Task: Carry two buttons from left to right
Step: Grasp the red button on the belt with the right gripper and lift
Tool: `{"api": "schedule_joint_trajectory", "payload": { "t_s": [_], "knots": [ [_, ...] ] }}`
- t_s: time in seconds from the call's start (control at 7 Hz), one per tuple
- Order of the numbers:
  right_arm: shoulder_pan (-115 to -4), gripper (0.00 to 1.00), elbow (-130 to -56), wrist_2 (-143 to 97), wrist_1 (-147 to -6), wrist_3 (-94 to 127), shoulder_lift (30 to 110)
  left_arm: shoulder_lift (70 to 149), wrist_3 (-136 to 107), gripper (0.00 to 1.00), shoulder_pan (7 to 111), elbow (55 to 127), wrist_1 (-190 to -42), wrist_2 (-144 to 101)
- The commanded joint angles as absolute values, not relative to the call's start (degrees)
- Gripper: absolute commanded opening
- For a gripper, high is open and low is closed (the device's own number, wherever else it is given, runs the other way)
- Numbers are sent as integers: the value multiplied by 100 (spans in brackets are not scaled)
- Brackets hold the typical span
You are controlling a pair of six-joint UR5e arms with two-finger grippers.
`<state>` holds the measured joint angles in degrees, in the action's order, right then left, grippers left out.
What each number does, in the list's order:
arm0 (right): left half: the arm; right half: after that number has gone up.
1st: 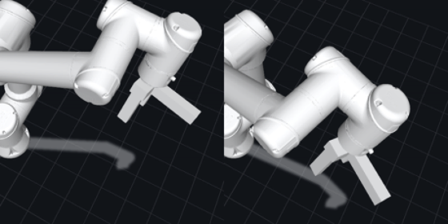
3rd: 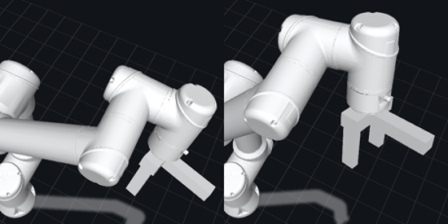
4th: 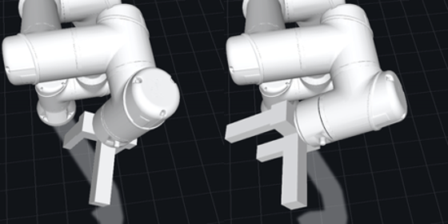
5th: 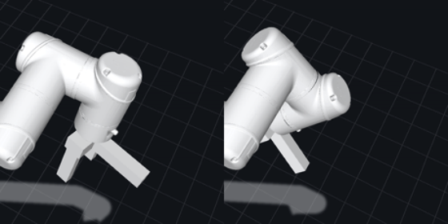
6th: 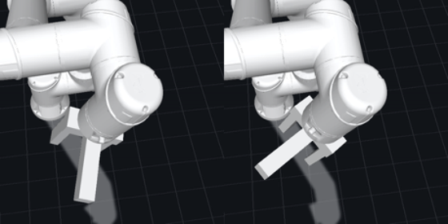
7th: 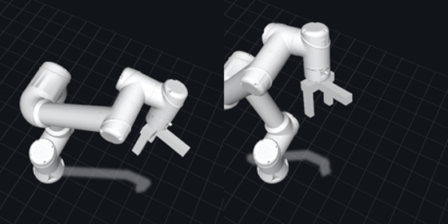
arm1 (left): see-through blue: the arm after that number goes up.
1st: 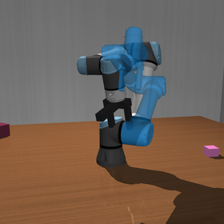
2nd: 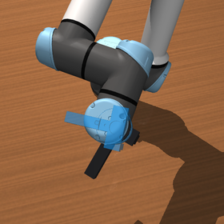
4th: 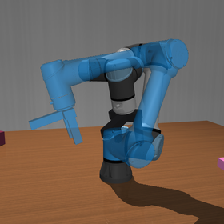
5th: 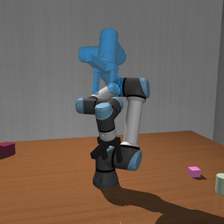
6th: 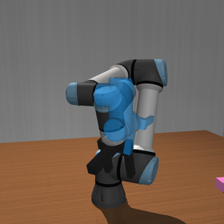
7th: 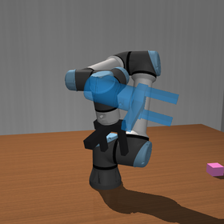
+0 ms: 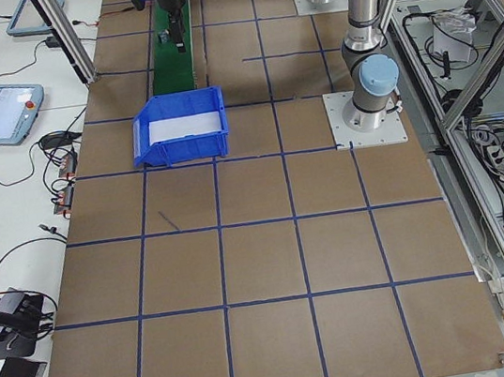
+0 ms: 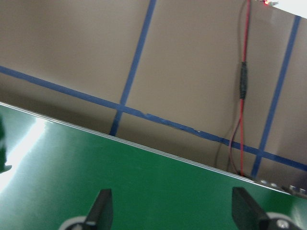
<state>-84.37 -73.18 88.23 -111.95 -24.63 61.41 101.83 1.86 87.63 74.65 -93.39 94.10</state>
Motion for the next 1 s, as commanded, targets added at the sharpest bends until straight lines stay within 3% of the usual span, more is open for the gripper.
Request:
{"api": "schedule_joint_trajectory", "payload": {
  "t_s": [0.0,0.86],
  "knots": [
    [-8972,88,-7321,8598,-11511,-1484,5759,10187,185,100,8763,7462,-9343,9413],
    [-9571,95,-7339,8569,-11540,-466,5414,10178,185,100,8763,7462,-9343,9404]
  ]
}}
